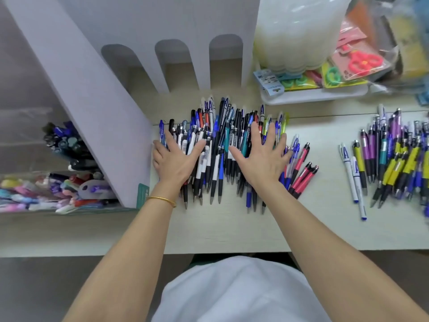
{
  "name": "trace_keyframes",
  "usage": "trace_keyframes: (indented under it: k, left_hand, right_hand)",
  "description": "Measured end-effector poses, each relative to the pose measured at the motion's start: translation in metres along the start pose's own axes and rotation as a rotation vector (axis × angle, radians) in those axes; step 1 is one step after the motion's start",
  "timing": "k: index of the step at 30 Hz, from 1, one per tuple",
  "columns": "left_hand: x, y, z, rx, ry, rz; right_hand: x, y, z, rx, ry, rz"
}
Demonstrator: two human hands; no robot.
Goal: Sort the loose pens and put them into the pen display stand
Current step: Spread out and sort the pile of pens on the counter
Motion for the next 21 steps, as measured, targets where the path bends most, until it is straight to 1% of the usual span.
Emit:
trace_keyframes:
  k: [4, 7, 15, 21]
  left_hand:
    - [-0.001, -0.001, 0.002, 0.06, -0.07, -0.008]
    - [0.002, 0.0, 0.005, 0.104, -0.088, -0.057]
    - [0.005, 0.003, -0.001, 0.126, -0.006, -0.097]
    - [0.007, 0.01, -0.001, 0.215, 0.066, -0.045]
  right_hand:
    - [0.001, -0.006, -0.003, 0.017, -0.005, 0.005]
    - [0.005, -0.007, -0.003, 0.018, 0.001, 0.035]
    - [0.011, -0.007, -0.002, 0.027, 0.04, 0.046]
    - [0.011, -0.006, -0.001, 0.005, 0.067, 0.045]
Point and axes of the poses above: each hand's wrist, its own z-axis away from the middle knuckle, its own x-axis out of the palm, y = z × x, the point moved 4 cm from there along -z, towards the middle knuckle, and after that the axes turned 11 degrees about z, right-handed, at the moved point
